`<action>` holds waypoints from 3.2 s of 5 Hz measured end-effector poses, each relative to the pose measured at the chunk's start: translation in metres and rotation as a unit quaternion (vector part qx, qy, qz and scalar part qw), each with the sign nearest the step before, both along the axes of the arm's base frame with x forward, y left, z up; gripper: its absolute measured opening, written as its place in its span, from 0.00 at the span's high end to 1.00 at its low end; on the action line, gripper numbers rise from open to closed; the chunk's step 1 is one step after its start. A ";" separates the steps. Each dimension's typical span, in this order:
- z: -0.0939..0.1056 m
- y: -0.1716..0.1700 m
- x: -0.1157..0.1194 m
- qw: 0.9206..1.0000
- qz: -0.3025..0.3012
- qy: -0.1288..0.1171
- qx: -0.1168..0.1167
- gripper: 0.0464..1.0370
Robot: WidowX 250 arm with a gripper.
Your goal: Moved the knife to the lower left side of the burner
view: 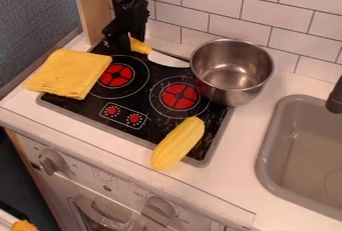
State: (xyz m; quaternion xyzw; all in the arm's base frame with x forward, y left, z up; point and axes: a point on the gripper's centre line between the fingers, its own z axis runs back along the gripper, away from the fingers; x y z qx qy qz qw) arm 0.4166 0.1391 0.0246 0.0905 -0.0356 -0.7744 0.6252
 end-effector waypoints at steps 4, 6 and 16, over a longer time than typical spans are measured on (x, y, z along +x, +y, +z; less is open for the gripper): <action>0.069 0.032 -0.108 0.999 0.011 -0.039 0.016 0.52; 0.050 0.050 -0.169 0.999 0.006 -0.021 0.024 0.52; 0.019 0.058 -0.156 0.997 0.040 0.054 0.025 0.03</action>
